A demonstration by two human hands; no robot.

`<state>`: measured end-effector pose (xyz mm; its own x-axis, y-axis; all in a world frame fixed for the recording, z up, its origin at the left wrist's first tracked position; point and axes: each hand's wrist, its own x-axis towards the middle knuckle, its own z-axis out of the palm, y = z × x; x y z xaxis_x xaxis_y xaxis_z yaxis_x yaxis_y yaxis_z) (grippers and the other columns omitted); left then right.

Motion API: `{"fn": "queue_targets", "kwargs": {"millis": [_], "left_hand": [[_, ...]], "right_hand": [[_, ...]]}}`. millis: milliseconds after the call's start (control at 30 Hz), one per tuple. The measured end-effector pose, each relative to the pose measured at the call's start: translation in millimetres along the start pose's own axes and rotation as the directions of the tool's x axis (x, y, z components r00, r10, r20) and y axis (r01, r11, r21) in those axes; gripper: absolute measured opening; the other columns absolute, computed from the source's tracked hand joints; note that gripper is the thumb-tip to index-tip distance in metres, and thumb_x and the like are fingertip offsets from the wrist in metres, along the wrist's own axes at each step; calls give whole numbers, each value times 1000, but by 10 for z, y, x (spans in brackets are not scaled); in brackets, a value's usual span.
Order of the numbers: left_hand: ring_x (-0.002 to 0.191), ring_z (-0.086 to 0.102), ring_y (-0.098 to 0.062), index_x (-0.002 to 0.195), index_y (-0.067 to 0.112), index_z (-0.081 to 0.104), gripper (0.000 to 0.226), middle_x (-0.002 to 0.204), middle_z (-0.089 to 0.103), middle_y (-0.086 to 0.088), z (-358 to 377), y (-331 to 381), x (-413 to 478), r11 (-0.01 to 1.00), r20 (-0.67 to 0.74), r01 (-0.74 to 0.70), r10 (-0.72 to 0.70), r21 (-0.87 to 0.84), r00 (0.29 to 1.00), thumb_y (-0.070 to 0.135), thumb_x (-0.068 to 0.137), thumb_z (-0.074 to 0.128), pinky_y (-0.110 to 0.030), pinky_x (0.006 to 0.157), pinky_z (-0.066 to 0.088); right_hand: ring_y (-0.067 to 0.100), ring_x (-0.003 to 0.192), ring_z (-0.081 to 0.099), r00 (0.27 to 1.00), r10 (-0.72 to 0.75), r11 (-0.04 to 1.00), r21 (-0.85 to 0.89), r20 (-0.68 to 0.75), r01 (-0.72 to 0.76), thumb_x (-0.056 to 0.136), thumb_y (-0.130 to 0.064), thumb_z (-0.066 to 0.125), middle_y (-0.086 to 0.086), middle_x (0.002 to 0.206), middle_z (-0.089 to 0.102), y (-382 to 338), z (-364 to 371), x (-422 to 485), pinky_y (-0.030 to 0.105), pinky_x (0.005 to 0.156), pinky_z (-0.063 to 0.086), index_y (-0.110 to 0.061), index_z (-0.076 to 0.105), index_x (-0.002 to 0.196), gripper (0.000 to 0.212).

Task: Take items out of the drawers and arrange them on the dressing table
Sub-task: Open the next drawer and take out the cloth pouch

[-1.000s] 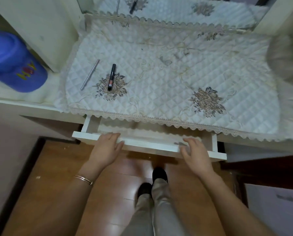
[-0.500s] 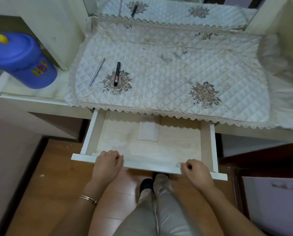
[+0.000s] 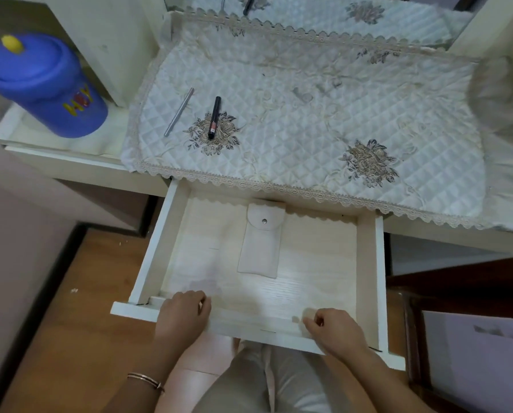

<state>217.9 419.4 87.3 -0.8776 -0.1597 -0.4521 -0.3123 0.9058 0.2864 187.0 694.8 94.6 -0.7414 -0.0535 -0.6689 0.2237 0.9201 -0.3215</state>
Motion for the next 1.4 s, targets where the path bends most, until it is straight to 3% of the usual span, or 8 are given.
{"fn": "queue_targets", "kwargs": {"millis": [133,333,467,600,900,1033,1167,1400], "left_hand": [[80,63,-21,89,15,67,21,85,71,-2,-101,-132,105,997,-176,-41,30,-58,984,23,89,47,-31,69,48],[130,33,-30,122,15,53,40,135,49,-10,-297,-405,338,993,-452,118,-114,-20,885,22,83,49,-52,102,36],[130,34,-33,142,14,24,63,144,36,-11,-284,-540,398,899,-272,371,-427,-233,862,21,87,53,-47,107,30],[101,56,-33,132,8,32,51,122,53,-13,-250,-537,399,902,-180,369,-411,-225,894,23,88,51,-38,75,44],[89,59,-34,126,9,32,46,118,51,-15,-383,-507,392,864,-57,398,-435,-309,899,23,87,52,-37,67,48],[102,57,-34,138,10,23,60,129,46,-16,-436,-441,352,838,-22,420,-456,-349,890,24,88,52,-41,81,51],[110,53,-34,140,11,22,62,131,48,-17,-452,-401,305,825,-22,430,-469,-367,883,21,87,53,-43,88,48],[132,36,-29,147,12,8,74,149,27,-11,-439,-296,311,849,-46,420,-457,-321,888,26,89,52,-39,107,35]], "right_hand": [[14,77,55,999,-36,971,234,-24,41,84,-29,57,-5,77,60,-354,-18,320,26,71,42,-22,60,79,10],[37,118,47,975,154,879,472,-158,-62,76,-21,70,22,123,52,-951,38,970,40,100,38,4,45,123,59],[41,115,49,946,294,805,569,-134,-169,71,-22,76,24,122,52,-1108,129,1259,47,100,41,7,42,121,66],[38,109,55,958,284,787,577,-29,-216,75,-22,73,22,115,60,-1161,110,1319,43,95,46,4,50,113,52],[11,69,53,966,-254,863,463,49,204,82,-16,63,-9,74,55,-1187,-417,628,19,55,38,-23,48,78,17],[10,81,62,938,-339,711,635,-66,302,81,-15,66,-7,87,64,-1489,-910,736,27,72,49,-29,54,82,19],[30,97,61,936,-119,633,701,-331,328,82,-18,63,13,105,64,-1902,-1363,1353,45,87,50,-13,54,101,21],[38,128,34,879,-104,902,329,-465,280,78,-17,63,21,141,35,-2236,-1664,2014,47,103,35,-3,34,132,63]]}}
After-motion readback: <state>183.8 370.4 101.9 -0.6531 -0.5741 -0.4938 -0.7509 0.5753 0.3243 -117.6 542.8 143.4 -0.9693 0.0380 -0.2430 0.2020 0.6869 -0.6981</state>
